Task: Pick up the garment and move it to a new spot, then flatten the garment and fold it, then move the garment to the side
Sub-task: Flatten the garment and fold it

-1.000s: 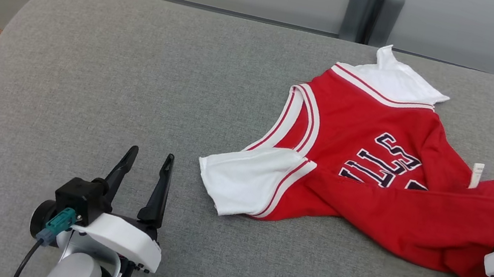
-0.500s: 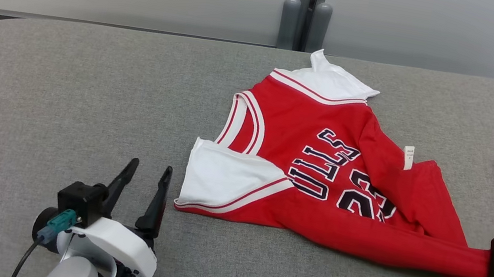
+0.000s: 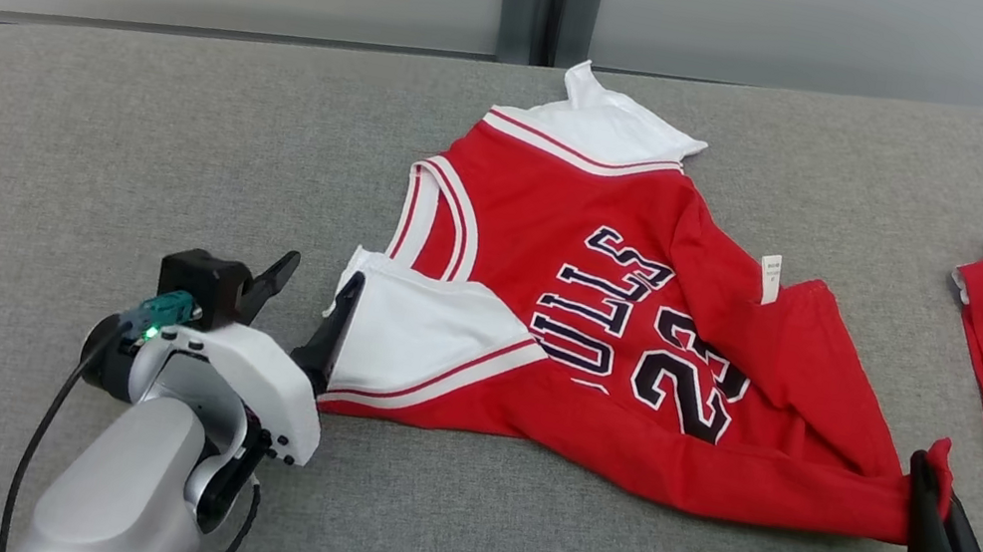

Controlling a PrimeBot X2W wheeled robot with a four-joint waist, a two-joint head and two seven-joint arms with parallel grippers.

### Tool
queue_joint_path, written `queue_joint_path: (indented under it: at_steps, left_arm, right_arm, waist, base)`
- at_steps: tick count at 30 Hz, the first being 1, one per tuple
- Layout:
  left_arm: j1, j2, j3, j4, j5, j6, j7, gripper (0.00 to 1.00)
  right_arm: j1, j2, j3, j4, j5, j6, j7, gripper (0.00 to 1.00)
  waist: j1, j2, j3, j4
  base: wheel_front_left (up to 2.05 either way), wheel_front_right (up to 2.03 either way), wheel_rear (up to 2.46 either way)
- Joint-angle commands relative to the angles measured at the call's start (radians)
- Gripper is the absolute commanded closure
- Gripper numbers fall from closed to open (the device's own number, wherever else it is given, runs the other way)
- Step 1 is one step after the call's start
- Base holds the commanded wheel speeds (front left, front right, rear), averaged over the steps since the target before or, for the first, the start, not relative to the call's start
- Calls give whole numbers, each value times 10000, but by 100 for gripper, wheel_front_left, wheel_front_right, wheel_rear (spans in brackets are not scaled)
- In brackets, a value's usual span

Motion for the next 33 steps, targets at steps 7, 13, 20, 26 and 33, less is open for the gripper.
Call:
queue_joint_path:
  at_steps: [7, 13, 20, 26, 33]
  left_arm:
    - [-1178, 107, -739, 1079, -531, -7, 574, 0]
    - [-2010, 175, -1115, 2305, -206, 86, 649, 0]
    - [-2559, 23, -1258, 3227, -275, 41, 467, 0]
    - [-2926, -88, -1491, 3828, -336, -11, 228, 0]
    - [-3087, -197, -1925, 4152, -667, -3, 352, 100]
  right_arm:
    - [-483, -49, 305, 215, 59, 0, -250, 100]
    - [-641, -101, 375, 314, -6, 0, -384, 100]
    - [-769, -55, 448, 425, -42, 0, -453, 100]
    - [-854, -18, 509, 493, -73, 0, -499, 100]
    - [-1001, -55, 497, 570, -84, 0, -537, 100]
  waist:
    - [0, 0, 394, -358]
    - [0, 0, 621, -447]
    - [0, 0, 801, -504]
    - [0, 0, 981, -521]
    - [0, 0, 1104, -516]
  base:
    - [0, 0, 0]
    - [0, 0, 0]
    - [0, 0, 0]
    - [0, 0, 0]
    - [0, 0, 0]
